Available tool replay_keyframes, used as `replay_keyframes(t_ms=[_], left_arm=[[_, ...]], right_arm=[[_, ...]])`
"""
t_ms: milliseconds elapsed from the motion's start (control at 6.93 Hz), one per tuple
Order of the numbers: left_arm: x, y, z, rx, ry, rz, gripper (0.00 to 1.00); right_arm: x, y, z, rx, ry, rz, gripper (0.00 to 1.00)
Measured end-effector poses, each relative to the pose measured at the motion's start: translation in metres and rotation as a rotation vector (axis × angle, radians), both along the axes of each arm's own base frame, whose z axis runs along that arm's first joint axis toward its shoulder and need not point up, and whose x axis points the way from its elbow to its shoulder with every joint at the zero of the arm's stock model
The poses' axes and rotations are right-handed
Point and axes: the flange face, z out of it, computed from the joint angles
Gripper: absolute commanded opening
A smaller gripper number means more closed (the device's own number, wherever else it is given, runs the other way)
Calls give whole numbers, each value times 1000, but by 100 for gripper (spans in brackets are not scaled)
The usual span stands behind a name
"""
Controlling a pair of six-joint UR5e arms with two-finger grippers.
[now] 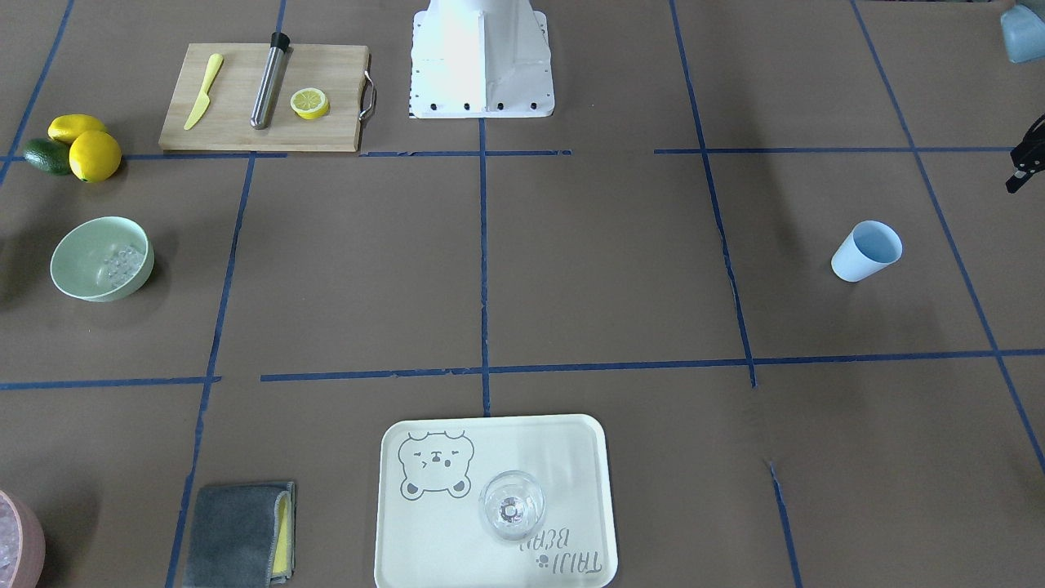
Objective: Pour ice into bowl
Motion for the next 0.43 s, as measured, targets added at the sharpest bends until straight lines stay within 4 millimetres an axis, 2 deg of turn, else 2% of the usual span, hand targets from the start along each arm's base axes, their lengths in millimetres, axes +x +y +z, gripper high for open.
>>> replay_keyframes(t_ms=[289, 433], left_arm=[[-10, 0, -3, -95, 22, -14, 100], [-11, -7, -8, -111, 24, -17, 100]], right_arm=[[15, 3, 4, -22, -73, 37, 100], [23, 5, 12, -43, -113, 56, 100]])
